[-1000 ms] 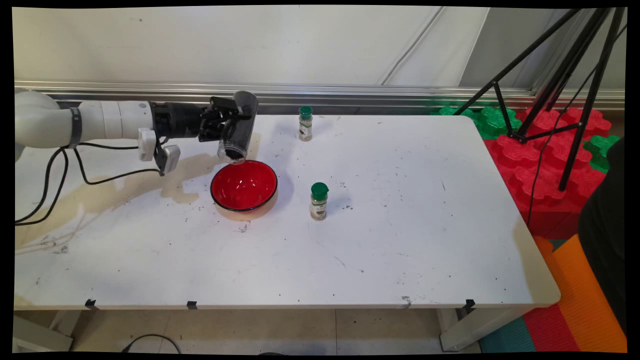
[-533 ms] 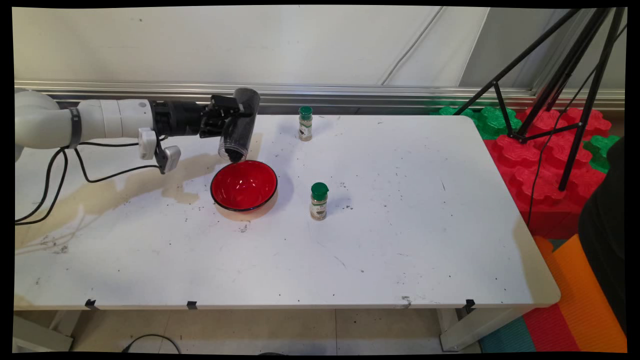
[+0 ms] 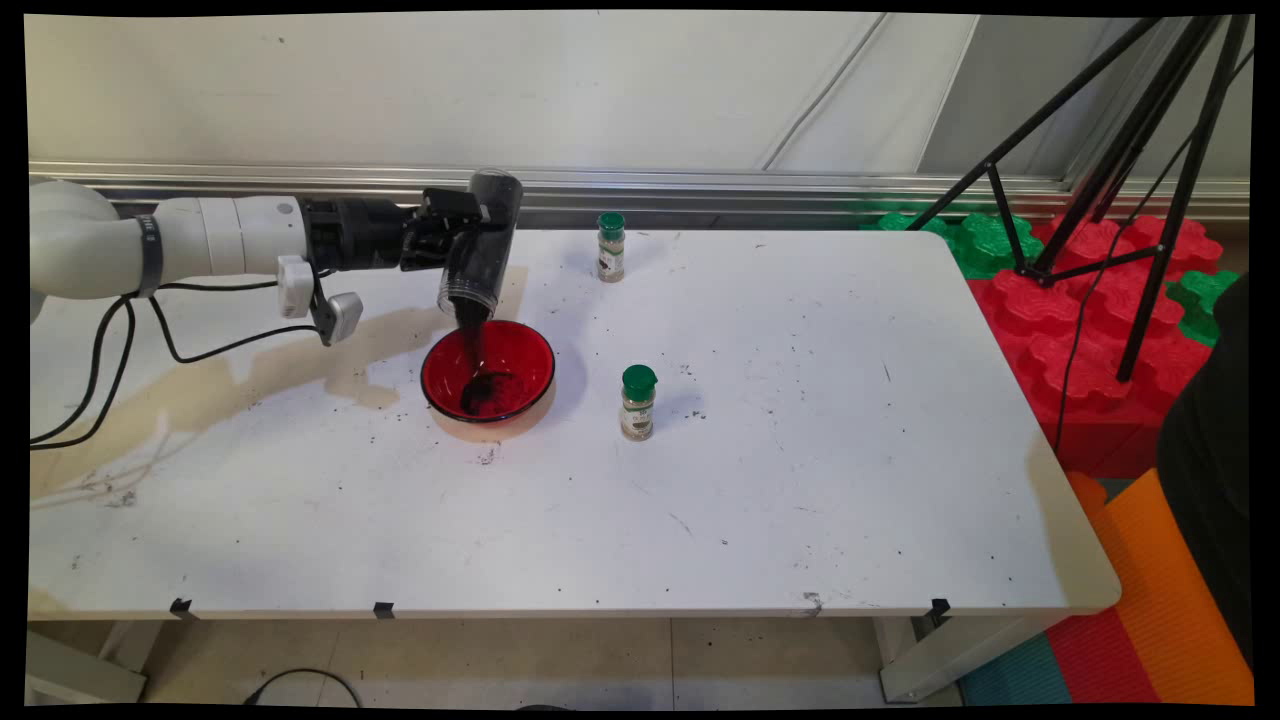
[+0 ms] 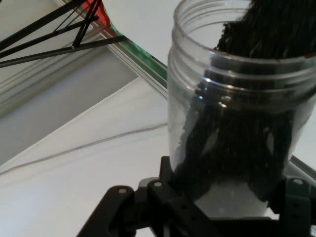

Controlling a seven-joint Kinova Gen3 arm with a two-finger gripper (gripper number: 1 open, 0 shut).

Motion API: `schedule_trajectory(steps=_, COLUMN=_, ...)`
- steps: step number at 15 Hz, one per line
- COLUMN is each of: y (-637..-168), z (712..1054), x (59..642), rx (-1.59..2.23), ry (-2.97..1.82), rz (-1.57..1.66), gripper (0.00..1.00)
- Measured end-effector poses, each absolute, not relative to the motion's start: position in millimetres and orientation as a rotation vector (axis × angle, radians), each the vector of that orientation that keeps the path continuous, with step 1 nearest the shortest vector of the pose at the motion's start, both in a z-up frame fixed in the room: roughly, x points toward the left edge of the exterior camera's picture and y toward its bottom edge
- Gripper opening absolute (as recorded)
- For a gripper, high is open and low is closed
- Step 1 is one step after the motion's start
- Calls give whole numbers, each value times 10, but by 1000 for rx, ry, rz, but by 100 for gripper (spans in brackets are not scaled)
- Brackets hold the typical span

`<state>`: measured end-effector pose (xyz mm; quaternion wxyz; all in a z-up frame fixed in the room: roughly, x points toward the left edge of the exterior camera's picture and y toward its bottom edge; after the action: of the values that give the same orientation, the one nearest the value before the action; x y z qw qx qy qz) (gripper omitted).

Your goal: Pour the black seasoning powder in the red bowl

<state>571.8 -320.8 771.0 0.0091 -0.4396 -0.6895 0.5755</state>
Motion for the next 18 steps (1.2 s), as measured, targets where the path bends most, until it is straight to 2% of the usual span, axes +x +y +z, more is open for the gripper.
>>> schedule_trajectory(steps=18, y=-3183, z=7731, x=5711, rx=-1399, ry=-2136, rz=1816, gripper=0)
